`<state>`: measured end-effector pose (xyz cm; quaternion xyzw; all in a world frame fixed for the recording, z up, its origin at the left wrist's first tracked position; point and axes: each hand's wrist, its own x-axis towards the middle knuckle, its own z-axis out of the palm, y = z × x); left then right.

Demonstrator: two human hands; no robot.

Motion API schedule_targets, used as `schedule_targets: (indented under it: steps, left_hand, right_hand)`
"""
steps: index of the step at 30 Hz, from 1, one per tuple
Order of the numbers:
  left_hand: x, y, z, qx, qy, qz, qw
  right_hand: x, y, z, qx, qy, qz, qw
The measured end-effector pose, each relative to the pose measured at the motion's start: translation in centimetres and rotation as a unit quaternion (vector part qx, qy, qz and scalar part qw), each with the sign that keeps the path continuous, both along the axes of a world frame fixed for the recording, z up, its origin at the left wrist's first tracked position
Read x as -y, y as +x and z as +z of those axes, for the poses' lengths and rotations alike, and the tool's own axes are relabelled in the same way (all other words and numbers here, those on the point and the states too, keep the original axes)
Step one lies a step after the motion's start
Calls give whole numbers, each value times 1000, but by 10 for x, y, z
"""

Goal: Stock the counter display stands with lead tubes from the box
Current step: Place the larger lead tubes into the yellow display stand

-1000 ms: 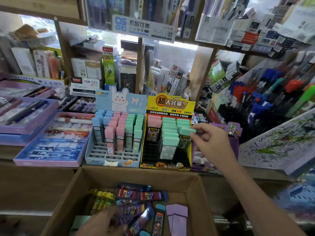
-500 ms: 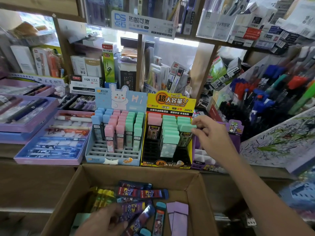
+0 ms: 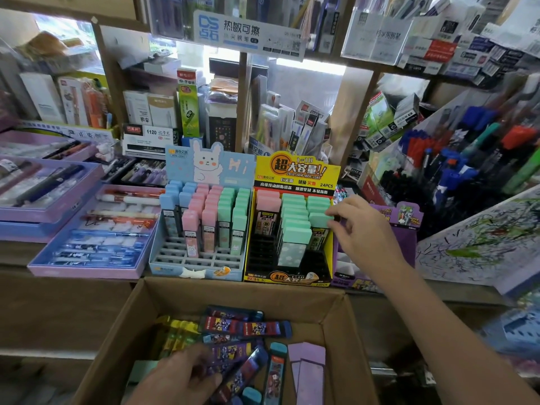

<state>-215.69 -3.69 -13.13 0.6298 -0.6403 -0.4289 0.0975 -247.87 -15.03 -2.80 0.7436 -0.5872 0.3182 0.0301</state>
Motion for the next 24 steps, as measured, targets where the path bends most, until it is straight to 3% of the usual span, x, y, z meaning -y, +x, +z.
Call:
schedule_targets:
  steps: [7,11,13,16,20,24]
  left_hand:
    - [-1,-1,6,12,10,10,1000]
    - [-1,-1,3,21,-9,31,999]
    - [-2,-1,2,27,-32,39,998]
    - [-3,-1,1,40,-33,37,998]
    - [-6,3,1,73,-42,33,996]
    - [-9,16,5,127,-46,42,990]
  right_hand:
    - [-10,7,4,-32,-9,-27,999]
    - [-37,27,-3,82,-79,1,993]
    - [-56,45,-10,138,-69,34,987]
    - [-82,73,-28,187,14,69,980]
    - [-105,99,-55,246,221,56,942]
    - [-119,115,-81,199,383,39,901]
